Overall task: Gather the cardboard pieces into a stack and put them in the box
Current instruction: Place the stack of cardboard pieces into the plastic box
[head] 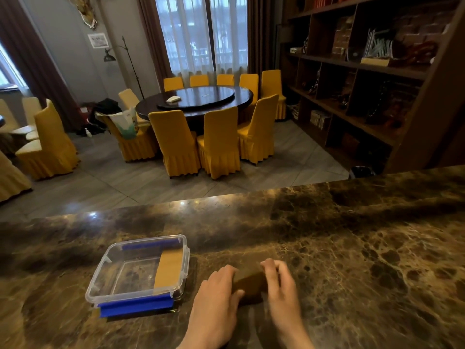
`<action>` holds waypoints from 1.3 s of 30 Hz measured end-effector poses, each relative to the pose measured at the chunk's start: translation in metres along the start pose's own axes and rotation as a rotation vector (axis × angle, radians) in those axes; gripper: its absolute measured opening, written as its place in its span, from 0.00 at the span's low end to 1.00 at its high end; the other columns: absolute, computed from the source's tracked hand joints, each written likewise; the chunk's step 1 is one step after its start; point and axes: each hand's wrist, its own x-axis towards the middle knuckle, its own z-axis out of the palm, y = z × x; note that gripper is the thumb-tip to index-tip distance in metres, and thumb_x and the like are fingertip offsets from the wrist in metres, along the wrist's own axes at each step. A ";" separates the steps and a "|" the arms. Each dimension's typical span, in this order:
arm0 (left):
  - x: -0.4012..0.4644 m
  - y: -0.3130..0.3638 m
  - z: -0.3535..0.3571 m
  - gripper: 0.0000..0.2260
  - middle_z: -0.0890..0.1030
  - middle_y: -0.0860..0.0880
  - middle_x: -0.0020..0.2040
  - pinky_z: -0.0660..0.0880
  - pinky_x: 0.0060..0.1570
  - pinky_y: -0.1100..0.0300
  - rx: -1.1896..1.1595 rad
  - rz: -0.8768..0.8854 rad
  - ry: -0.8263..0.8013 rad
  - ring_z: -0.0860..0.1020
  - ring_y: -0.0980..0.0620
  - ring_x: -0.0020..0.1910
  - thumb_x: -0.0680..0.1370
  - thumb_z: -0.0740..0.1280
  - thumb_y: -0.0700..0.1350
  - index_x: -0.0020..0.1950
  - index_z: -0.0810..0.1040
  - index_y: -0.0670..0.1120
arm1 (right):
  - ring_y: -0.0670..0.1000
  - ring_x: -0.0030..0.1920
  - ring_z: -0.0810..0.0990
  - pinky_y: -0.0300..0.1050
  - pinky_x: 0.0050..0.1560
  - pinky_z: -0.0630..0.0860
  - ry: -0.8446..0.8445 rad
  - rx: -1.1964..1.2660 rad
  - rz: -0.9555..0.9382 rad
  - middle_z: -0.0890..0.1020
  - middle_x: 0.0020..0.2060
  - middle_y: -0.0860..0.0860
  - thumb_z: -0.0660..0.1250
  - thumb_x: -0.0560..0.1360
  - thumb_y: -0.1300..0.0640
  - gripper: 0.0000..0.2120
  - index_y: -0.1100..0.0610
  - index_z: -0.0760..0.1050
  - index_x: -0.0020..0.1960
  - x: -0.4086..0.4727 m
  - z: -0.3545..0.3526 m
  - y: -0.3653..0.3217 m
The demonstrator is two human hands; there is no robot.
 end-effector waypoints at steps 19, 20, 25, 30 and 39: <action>-0.006 0.003 -0.035 0.18 0.86 0.46 0.56 0.82 0.60 0.45 -0.948 -0.277 0.139 0.85 0.48 0.55 0.76 0.70 0.53 0.63 0.77 0.50 | 0.48 0.50 0.86 0.43 0.52 0.83 -0.276 0.038 -0.159 0.88 0.48 0.48 0.77 0.71 0.64 0.18 0.48 0.82 0.56 -0.011 0.013 -0.051; -0.007 0.001 -0.037 0.15 0.85 0.46 0.56 0.82 0.61 0.45 -0.953 -0.279 0.143 0.85 0.49 0.55 0.78 0.70 0.50 0.63 0.77 0.50 | 0.48 0.50 0.86 0.42 0.52 0.83 -0.279 0.041 -0.157 0.88 0.48 0.47 0.77 0.71 0.64 0.17 0.48 0.82 0.56 -0.012 0.017 -0.052; -0.009 -0.012 -0.047 0.11 0.86 0.46 0.56 0.83 0.59 0.47 -0.950 -0.277 0.145 0.85 0.49 0.55 0.80 0.69 0.46 0.62 0.77 0.49 | 0.49 0.45 0.86 0.40 0.45 0.83 -0.211 0.009 -0.147 0.88 0.42 0.51 0.76 0.71 0.67 0.15 0.50 0.82 0.51 -0.018 0.041 -0.056; -0.007 -0.031 -0.073 0.10 0.86 0.48 0.54 0.83 0.55 0.54 -0.868 -0.237 0.183 0.85 0.51 0.53 0.79 0.71 0.46 0.60 0.79 0.50 | 0.48 0.44 0.86 0.41 0.44 0.83 -0.196 0.025 -0.136 0.87 0.42 0.53 0.74 0.72 0.68 0.14 0.51 0.80 0.50 -0.023 0.070 -0.070; -0.017 -0.094 -0.142 0.15 0.84 0.49 0.53 0.82 0.45 0.61 -0.874 -0.217 0.348 0.85 0.56 0.48 0.80 0.70 0.42 0.65 0.74 0.51 | 0.47 0.44 0.87 0.40 0.40 0.84 -0.247 0.033 -0.082 0.86 0.46 0.54 0.71 0.75 0.65 0.12 0.54 0.77 0.56 -0.042 0.145 -0.099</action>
